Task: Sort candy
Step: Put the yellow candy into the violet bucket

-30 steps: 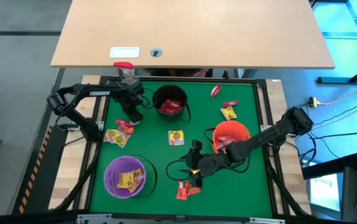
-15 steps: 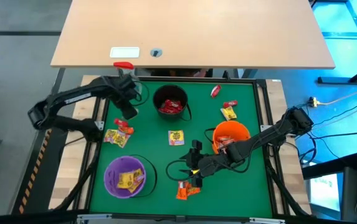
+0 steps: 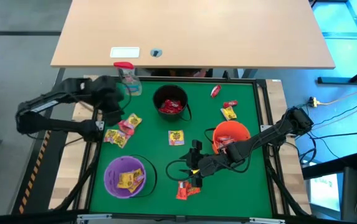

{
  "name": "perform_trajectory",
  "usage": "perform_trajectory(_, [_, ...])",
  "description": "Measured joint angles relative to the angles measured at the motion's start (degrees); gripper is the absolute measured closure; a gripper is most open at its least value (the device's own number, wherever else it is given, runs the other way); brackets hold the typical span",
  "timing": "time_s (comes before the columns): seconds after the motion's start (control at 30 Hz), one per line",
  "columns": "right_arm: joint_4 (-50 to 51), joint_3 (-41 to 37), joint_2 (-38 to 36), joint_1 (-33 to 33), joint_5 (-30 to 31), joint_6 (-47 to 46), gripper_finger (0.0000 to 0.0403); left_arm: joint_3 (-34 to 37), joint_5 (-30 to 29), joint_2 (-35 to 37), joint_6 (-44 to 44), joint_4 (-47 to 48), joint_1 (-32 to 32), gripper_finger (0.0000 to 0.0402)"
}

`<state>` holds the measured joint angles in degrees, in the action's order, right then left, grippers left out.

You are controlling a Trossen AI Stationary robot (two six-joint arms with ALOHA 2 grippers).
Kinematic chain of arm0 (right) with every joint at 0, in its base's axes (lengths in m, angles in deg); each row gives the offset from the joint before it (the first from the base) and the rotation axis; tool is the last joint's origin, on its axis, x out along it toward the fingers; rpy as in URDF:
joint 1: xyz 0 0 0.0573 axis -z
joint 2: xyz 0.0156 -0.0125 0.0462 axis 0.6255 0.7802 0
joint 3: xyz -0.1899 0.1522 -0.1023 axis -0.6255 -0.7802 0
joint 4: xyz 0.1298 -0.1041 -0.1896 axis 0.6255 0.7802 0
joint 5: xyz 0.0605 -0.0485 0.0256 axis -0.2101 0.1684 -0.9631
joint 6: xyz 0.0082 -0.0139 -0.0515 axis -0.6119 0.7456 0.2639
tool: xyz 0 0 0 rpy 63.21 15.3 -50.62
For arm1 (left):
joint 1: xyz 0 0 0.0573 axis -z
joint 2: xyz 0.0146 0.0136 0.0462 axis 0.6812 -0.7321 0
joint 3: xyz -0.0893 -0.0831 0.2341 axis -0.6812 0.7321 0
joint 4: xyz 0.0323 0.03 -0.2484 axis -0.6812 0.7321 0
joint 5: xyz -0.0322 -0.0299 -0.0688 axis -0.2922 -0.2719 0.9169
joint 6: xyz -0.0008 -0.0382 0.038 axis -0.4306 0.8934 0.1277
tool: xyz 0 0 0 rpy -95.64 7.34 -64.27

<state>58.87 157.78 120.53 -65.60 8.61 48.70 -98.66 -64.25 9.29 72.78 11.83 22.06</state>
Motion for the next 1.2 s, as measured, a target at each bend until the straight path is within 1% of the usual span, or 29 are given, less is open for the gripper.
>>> perform_trajectory(0.1, [0.00, 0.00, 0.00, 0.38, -0.01, -0.02, 0.0178, -0.83, -2.55, 1.19, 2.59, 0.02, 3.85, 0.0401])
perform_trajectory(0.17, [-0.16, 0.00, -0.02, 0.76, 0.06, -0.02, 0.0178, -0.56, -4.86, 1.30, 3.87, -0.06, 5.18, 0.0401])
perform_trajectory(0.23, [-0.33, 0.00, -0.02, 0.82, 0.00, -0.19, 0.0178, 0.67, -5.22, 1.17, 4.08, -0.18, 5.82, 0.0401])
perform_trajectory(0.37, [-0.31, 0.00, -0.02, 0.67, -0.06, -0.30, 0.0178, 6.28, -5.42, 0.27, 3.58, -4.49, 6.10, 0.0400])
perform_trajectory(0.43, [-0.35, 0.00, -0.02, 0.67, -0.08, -0.35, 0.0178, 10.24, -6.14, -0.78, 1.83, -6.98, 5.79, 0.0390])
perform_trajectory(0.53, [-0.37, 0.00, -0.02, 0.67, -0.10, -0.39, 0.0178, 15.58, -6.53, -2.56, -0.81, -10.60, 3.57, 0.0357])
perform_trajectory(0.67, [-0.36, 0.00, -0.02, 0.67, -0.10, -0.48, 0.0178, 21.05, -7.12, -5.09, -3.72, -16.34, -1.07, 0.0299])
perform_trajectory(0.77, [-0.36, 0.00, -0.02, 0.67, -0.10, -0.48, 0.0178, 23.87, -7.13, -7.00, -5.32, -20.67, -5.13, 0.0259])
perform_trajectory(0.87, [-0.39, 0.00, -0.02, 0.67, -0.11, -0.48, 0.0178, 25.50, -7.10, -9.92, -6.23, -22.96, -9.29, 0.0229])
perform_trajectory(1.03, [-0.39, 0.00, -0.02, 0.67, -0.13, -0.48, 0.0178, 25.51, -8.01, -16.16, -7.38, -24.85, -13.58, 0.0199])
perform_trajectory(1.2, [-0.37, 0.00, -0.02, 0.67, -0.13, -0.48, 0.0178, 25.51, -7.96, -22.01, -8.50, -27.62, -15.88, 0.0191])
